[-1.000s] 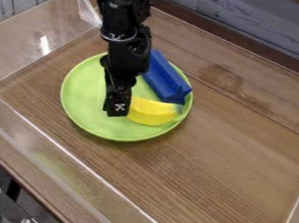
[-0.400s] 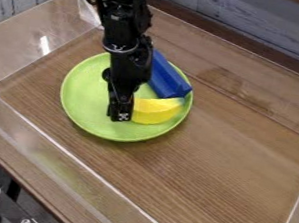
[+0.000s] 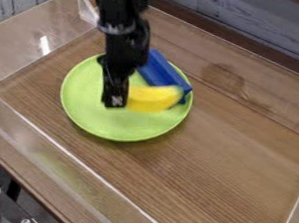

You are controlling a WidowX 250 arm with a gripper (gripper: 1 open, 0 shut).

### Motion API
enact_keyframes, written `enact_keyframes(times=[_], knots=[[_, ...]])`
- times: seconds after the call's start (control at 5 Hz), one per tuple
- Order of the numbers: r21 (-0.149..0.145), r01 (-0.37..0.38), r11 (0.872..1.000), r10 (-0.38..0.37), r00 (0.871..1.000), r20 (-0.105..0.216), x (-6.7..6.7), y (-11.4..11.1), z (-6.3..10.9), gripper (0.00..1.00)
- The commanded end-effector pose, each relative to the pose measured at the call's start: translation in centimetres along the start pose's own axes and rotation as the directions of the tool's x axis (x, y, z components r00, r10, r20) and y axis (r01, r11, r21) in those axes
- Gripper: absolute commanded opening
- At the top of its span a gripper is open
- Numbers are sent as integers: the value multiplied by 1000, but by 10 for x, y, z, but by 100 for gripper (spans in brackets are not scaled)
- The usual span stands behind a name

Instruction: Remove the banana from inside the green plate and put it on the table

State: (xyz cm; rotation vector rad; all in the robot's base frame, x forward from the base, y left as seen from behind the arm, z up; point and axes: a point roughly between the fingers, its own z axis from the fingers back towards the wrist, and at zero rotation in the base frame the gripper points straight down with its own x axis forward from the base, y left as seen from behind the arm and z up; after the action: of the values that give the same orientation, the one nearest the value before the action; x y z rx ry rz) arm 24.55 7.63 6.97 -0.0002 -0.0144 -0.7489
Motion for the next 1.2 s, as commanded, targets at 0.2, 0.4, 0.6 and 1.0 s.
enact_keyframes(times=[0.2, 0.4, 0.6, 1.0], knots=[[61, -142, 988, 141, 990, 25, 6, -12, 46, 0], [52, -136, 989, 135, 990, 27, 14, -29, 49, 0], [46, -134, 990, 133, 991, 31, 23, -45, 50, 0], [46, -130, 990, 128, 991, 39, 47, -77, 59, 0]])
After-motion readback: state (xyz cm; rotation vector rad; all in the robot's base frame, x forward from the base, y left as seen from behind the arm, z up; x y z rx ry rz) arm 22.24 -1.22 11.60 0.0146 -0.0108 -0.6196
